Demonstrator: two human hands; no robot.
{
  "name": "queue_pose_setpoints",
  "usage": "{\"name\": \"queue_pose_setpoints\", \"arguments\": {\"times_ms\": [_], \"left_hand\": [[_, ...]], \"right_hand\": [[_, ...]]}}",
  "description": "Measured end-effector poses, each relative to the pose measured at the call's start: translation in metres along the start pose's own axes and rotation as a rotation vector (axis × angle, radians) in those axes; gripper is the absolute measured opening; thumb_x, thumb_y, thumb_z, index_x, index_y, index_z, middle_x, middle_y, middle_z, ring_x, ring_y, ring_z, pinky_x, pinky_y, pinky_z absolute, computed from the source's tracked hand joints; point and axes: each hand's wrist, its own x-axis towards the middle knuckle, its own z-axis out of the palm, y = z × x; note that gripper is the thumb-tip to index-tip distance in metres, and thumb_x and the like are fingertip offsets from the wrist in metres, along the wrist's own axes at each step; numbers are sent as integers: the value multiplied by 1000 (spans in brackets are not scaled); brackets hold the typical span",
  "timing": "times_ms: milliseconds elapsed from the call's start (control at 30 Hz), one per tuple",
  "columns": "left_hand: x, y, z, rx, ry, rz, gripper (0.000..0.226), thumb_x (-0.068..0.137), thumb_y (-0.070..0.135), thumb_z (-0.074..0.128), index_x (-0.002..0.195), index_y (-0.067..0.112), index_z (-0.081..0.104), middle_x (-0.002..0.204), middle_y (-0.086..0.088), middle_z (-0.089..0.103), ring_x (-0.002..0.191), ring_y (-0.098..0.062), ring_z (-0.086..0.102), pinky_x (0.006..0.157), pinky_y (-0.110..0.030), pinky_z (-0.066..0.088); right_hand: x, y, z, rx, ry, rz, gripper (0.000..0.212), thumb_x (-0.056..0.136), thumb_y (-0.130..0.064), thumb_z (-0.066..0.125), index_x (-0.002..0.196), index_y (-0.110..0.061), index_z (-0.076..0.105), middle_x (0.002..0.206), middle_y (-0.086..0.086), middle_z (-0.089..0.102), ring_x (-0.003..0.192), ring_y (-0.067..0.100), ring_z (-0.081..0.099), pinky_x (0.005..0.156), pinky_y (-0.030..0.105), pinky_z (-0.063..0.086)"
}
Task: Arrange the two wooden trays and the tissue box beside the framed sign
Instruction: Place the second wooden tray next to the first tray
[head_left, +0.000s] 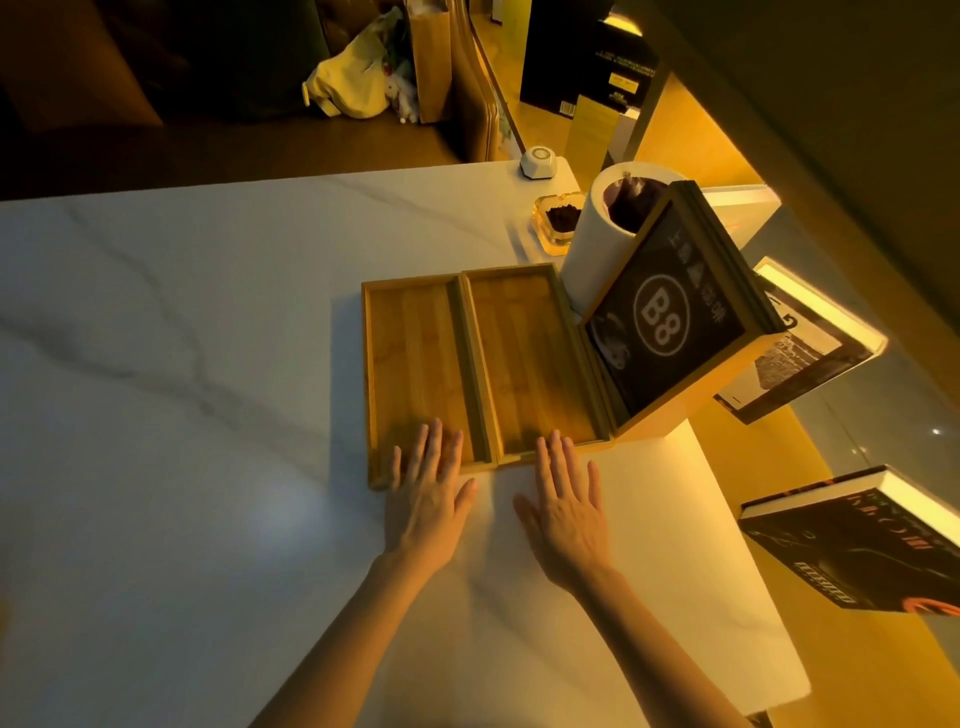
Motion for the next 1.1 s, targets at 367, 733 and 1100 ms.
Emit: {"name": "queue_pose_setpoints", "arguments": {"times_ms": [367, 733, 1100], "left_hand": [[10, -8, 5, 52, 24, 83, 61, 90, 48, 3, 132, 20, 37, 137, -7, 49, 129, -28, 42, 100, -53, 22], [11, -10, 8, 43, 42, 93, 59, 90, 50, 4, 134, 22, 32, 139, -6, 47, 130, -26, 39, 102, -51, 20], [13, -12, 7, 2, 57, 119, 61, 90, 51, 3, 134, 21, 32, 140, -7, 46, 129, -26, 42, 100, -48, 24]], "right_hand": [[3, 3, 6, 4, 23, -6, 77, 77, -68, -10, 140, -23, -12, 149, -1, -17, 137, 23, -21, 105, 22, -26], [8, 4, 7, 2, 43, -8, 72, 83, -64, -2, 141, -22, -7, 151, -1, -8, 138, 25, -13, 107, 24, -22], [10, 2, 1, 26, 14, -14, 80, 71, -69, -18, 136, -23, -15, 147, -2, -19, 135, 22, -24, 103, 23, -27]]}}
